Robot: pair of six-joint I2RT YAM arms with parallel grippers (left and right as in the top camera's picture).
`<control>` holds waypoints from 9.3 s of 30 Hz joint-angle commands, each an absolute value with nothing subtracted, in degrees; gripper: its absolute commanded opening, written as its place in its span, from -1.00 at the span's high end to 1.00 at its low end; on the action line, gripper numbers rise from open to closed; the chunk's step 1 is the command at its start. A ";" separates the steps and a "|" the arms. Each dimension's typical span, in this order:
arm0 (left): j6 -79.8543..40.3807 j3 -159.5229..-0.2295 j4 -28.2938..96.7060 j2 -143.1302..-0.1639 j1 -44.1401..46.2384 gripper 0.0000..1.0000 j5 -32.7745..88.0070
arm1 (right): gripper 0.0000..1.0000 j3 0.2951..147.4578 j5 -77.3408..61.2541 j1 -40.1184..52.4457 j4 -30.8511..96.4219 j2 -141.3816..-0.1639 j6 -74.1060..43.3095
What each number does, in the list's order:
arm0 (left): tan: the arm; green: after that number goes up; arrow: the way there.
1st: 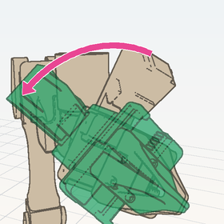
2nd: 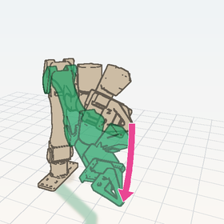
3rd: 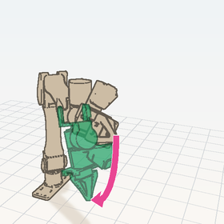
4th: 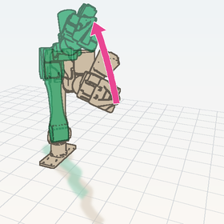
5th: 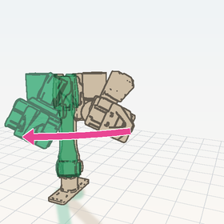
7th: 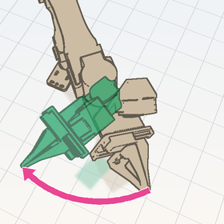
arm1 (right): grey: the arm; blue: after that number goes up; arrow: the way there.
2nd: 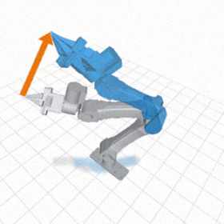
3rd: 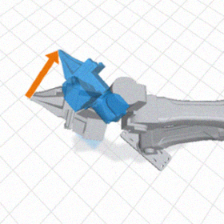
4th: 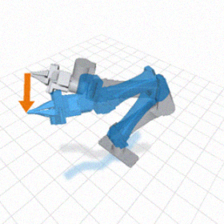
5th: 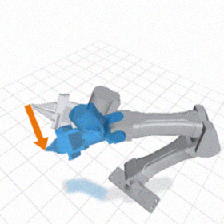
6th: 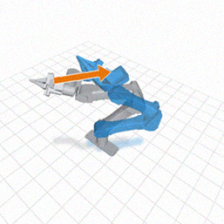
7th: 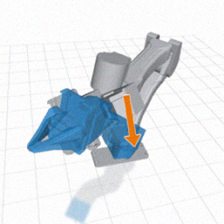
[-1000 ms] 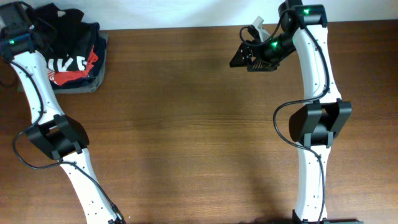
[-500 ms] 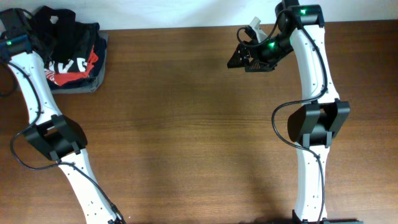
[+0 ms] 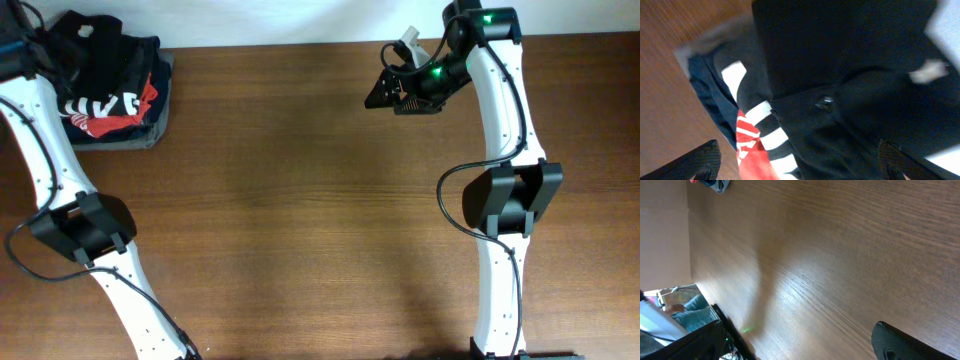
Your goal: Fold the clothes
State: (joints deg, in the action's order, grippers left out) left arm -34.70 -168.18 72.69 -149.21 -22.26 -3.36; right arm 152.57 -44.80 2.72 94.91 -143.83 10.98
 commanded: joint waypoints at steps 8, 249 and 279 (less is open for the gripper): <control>-26.87 -167.85 62.65 -142.58 -20.99 0.23 -10.44 | -0.96 153.05 -44.31 3.05 93.89 -142.78 11.77; -24.82 -35.66 39.68 -34.06 25.08 -0.99 -40.32 | -0.98 64.93 0.19 6.74 39.75 -54.08 -21.32; -24.82 -35.66 39.68 -34.06 25.08 -0.98 -40.32 | -0.98 64.93 -4.69 6.74 39.64 -54.22 -7.27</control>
